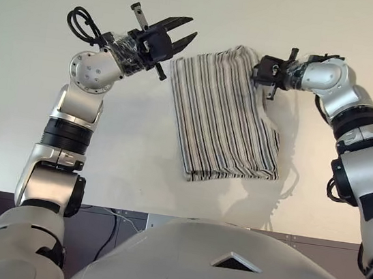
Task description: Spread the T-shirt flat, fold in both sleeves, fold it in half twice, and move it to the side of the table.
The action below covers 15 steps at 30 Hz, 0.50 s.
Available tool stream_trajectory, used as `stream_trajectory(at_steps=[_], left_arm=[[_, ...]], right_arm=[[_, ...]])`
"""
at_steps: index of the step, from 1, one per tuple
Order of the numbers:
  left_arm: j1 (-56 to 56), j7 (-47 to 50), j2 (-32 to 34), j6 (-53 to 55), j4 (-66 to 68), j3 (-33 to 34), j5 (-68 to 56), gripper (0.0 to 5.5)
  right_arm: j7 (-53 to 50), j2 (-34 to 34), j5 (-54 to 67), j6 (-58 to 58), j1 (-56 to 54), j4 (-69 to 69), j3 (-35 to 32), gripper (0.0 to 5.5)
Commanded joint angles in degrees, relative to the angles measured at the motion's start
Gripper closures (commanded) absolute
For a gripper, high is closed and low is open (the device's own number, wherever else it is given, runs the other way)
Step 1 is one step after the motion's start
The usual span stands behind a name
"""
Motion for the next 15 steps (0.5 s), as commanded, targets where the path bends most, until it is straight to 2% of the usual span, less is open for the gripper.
stream_trajectory(at_steps=[1,5,8,11,15], left_arm=[[2.2,0.2,2.1,1.5,-2.3,0.9,2.8,4.44],[7.0,-1.4,1.8,2.0,-8.8,-1.7,4.4,4.44],[12.1,-2.9,1.9,1.1,-11.9,-5.1,5.9,4.44],[17.2,-6.7,3.5,3.2,-16.5,-7.2,4.2,4.44],[23.9,-9.2,5.1,6.0,-18.4,-9.8,5.7,4.44]], right_arm=[[0.4,-4.0,-2.9,0.4,0.2,2.9,-0.5,4.39],[6.6,-1.7,5.0,-4.1,0.8,-0.8,-7.9,4.39],[7.1,-1.6,9.5,-7.0,0.4,-5.9,-12.8,4.39],[14.4,-4.7,17.0,-5.9,5.4,-19.3,-17.0,4.39],[26.8,-11.8,26.3,3.4,20.7,-43.9,-16.8,4.39]])
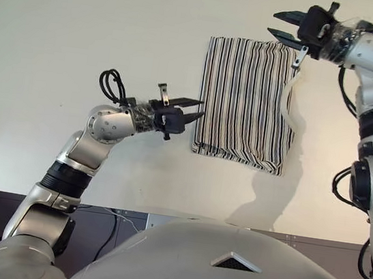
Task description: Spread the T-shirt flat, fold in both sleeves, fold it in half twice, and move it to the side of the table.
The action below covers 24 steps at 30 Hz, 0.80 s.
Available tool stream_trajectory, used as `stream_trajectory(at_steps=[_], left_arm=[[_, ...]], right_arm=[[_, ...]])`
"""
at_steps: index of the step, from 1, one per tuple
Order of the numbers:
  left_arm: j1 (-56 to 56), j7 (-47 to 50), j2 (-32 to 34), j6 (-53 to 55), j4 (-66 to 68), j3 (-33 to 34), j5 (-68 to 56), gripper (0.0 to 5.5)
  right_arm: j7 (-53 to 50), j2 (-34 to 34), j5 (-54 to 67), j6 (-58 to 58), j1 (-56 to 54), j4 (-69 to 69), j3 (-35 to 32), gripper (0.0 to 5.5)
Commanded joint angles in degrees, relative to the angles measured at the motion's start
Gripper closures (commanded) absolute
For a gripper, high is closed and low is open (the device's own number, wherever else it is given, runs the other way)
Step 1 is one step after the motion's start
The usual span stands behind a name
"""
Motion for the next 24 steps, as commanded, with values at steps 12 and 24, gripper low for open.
stream_trajectory(at_steps=[12,24], left_arm=[[16.8,-4.8,15.3,-1.2,-8.2,-1.2,6.5,4.44],[14.3,0.5,11.9,-5.1,-9.0,2.0,9.2,4.44]], right_arm=[[13.6,-19.6,6.7,13.7,39.5,-45.7,-1.7,4.39],[5.0,-12.6,0.7,10.8,36.9,-44.3,1.0,4.39]])
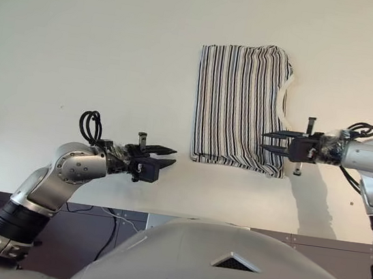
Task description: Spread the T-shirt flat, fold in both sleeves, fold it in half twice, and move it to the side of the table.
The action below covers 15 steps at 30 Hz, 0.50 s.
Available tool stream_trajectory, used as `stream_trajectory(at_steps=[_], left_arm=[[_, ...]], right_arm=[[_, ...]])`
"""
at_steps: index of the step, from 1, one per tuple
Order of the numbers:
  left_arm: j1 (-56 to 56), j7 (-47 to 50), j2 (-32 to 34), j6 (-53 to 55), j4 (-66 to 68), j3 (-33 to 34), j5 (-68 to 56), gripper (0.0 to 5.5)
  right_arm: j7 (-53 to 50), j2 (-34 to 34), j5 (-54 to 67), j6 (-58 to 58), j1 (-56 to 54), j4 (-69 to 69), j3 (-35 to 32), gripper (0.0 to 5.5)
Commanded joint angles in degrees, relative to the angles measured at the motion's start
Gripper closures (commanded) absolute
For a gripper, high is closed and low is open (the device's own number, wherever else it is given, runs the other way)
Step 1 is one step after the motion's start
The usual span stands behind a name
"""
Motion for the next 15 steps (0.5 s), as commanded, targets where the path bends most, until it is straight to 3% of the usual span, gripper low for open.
stream_trajectory(at_steps=[1,4,11,15], left_arm=[[-4.4,2.1,-1.1,-5.8,4.9,-2.9,7.6,4.44],[-8.4,3.2,-2.3,-9.4,9.1,-6.0,13.4,4.44],[-11.8,9.3,-5.0,-13.5,16.2,-9.7,21.1,3.36],[-13.3,11.7,-5.5,-15.2,18.2,-12.2,25.6,3.36]], right_arm=[[-0.3,0.2,0.2,0.6,-1.9,0.3,0.3,4.39],[-0.2,0.5,0.5,0.8,-2.8,0.6,0.5,4.39],[1.5,-0.3,2.5,1.5,-3.8,-0.2,0.3,4.34],[2.4,-0.3,3.3,2.2,-5.7,-0.2,0.0,4.34]])
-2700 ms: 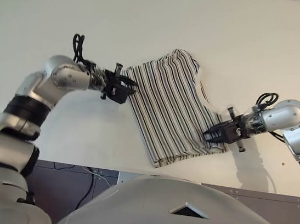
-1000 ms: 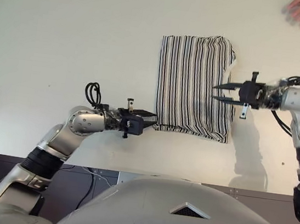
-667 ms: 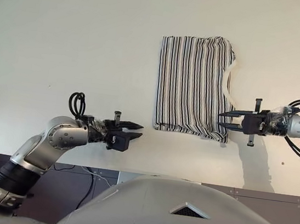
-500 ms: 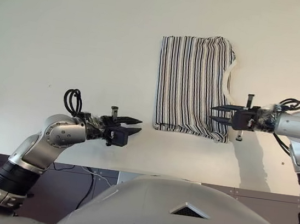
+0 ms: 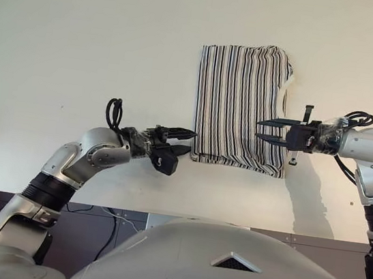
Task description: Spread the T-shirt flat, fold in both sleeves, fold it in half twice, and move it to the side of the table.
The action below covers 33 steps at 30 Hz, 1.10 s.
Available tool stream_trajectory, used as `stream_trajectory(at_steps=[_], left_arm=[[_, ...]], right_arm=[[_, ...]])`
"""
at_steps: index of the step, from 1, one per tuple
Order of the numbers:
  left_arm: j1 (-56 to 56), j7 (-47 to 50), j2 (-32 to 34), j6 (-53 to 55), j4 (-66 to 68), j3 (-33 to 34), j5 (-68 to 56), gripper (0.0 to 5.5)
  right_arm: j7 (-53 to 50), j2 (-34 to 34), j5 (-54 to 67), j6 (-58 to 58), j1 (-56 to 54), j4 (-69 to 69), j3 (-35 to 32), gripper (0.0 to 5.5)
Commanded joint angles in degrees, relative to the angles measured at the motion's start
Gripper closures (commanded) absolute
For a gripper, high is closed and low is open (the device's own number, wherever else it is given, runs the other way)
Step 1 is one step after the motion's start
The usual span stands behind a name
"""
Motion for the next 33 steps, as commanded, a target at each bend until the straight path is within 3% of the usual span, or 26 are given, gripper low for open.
stream_trajectory(at_steps=[1,11,27,33], left_arm=[[0.0,-0.7,0.0,0.6,4.3,-3.9,7.1,3.36],[-1.6,-0.1,0.7,-3.5,3.1,-5.6,3.4,3.36],[-0.7,-3.6,0.0,-0.5,0.5,-7.2,-1.0,3.36],[-1.4,-4.2,-0.4,0.9,2.7,-7.4,-0.7,4.36]], right_arm=[[0.7,-0.5,0.9,1.1,-2.6,-0.6,-0.3,4.34],[0.1,-0.4,0.8,1.0,-1.8,-1.2,-0.1,4.34],[-0.3,-0.3,-0.2,0.3,-1.5,-0.5,0.4,4.34],[-0.4,-0.1,-0.3,0.5,-1.5,-1.0,0.6,4.34]])
